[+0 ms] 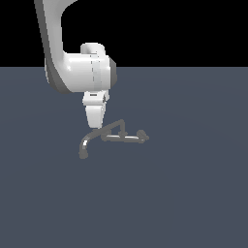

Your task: Turn on the faucet by rotating a designated handle.

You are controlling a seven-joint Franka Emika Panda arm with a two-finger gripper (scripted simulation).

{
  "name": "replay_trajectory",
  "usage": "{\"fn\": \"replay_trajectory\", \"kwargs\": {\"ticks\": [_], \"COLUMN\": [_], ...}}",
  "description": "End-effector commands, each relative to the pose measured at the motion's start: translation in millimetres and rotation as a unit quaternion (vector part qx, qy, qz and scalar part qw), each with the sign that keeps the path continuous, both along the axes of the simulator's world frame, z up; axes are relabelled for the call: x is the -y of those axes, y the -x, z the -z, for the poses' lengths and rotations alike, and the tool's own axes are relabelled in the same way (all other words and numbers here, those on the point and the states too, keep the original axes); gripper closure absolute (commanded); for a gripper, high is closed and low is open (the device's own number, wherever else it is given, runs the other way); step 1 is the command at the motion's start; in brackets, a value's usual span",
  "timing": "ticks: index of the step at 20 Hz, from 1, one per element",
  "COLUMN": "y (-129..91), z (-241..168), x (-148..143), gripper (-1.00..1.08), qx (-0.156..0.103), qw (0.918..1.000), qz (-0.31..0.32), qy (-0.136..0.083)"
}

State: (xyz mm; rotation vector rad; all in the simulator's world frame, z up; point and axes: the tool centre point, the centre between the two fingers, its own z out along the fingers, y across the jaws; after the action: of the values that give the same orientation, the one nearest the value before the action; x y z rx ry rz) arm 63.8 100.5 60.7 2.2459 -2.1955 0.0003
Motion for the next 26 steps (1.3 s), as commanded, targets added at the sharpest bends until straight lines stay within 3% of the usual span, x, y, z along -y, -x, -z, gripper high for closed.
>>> {"fn": "replay_trajectory", "kwargs": {"ticks": [1, 10, 12, 24, 26], "y": [-0.4, 24.8, 21.0, 58.9, 47.5], "z": [0.0, -0.1, -0.1, -0.2, 0.0], "x": [-0.1, -19.1, -15.4, -15.9, -17.1], "gripper": [1.08, 1.08, 1.08, 1.08, 1.08], "qx": [0.000, 0.000, 0.001, 0.000, 0.009], "qw": [1.0000, 1.0000, 1.0000, 1.0000, 0.9999], "qz": [0.000, 0.000, 0.002, 0.001, 0.002], "qy": [0.000, 0.000, 0.000, 0.000, -0.004]}}
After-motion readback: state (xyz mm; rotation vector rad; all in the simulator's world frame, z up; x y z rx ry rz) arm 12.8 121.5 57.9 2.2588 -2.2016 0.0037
